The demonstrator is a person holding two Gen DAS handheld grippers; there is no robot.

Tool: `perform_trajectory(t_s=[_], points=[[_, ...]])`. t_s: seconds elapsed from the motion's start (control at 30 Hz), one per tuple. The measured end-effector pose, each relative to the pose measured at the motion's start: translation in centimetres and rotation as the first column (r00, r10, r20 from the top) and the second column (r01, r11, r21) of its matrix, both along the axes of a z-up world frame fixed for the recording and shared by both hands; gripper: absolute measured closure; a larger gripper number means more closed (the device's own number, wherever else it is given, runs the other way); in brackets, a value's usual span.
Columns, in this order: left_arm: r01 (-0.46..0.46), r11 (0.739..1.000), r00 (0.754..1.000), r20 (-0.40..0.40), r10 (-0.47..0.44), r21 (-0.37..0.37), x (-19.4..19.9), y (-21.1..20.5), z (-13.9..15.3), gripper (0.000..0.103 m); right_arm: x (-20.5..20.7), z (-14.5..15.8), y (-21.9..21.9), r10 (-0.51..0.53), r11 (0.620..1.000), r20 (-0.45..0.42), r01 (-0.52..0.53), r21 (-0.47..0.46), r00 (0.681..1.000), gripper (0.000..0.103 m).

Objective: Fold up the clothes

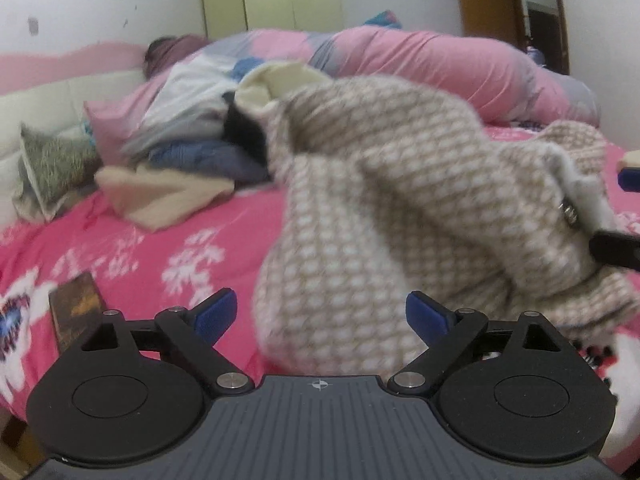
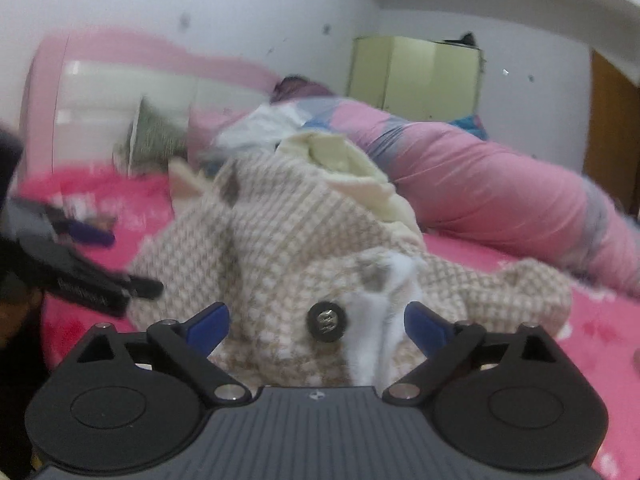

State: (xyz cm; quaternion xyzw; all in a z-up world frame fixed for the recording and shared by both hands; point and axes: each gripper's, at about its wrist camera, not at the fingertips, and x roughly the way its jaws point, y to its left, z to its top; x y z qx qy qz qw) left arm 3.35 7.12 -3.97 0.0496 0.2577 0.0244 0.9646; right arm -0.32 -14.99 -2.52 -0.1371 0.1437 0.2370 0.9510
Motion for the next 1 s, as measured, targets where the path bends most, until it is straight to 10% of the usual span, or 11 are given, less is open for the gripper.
perform_trajectory(t_s=[0.1, 0.2, 0.4, 0.8, 1.0], points=[[0.019, 0.999, 1.0, -0.004, -0.019, -0.028, 0.6, 0.4, -0.8, 0.022, 0.7, -2.0, 2.4, -0.078, 0.987, -0.003, 0.077, -0.141, 0.997, 0.007], [0.033, 0.999, 0.999, 0.008, -0.032, -0.042, 1.4, 0.4, -1.4, 0.038, 1.6, -3.7, 3.9, -0.172, 0.95, 0.033, 0.175, -0.258, 0.984, 0.038], [-0.014, 0.991, 0.999, 0.036, 0.019, -0.135, 2.6, 1.7, -0.9, 0.09, 1.9, -0.4, 2.4, -0.271, 0.945, 0.088, 0.282, -0.166, 0.959, 0.087], [0.04, 0.992, 0.927, 0.374, 0.009, -0.122, 1.1, 1.4, 8.4, 0.094, 2.7, 8.2, -4.3, -0.466, 0.874, 0.325, 0.485, 0.025, 0.823, 0.1], [0.033, 0.997, 0.905, 0.426, -0.002, -0.064, 3.3, 0.6, 10.5, 0.095, 4.0, 8.0, -7.6, -0.509, 0.852, 0.29, 0.522, 0.038, 0.81, 0.1]])
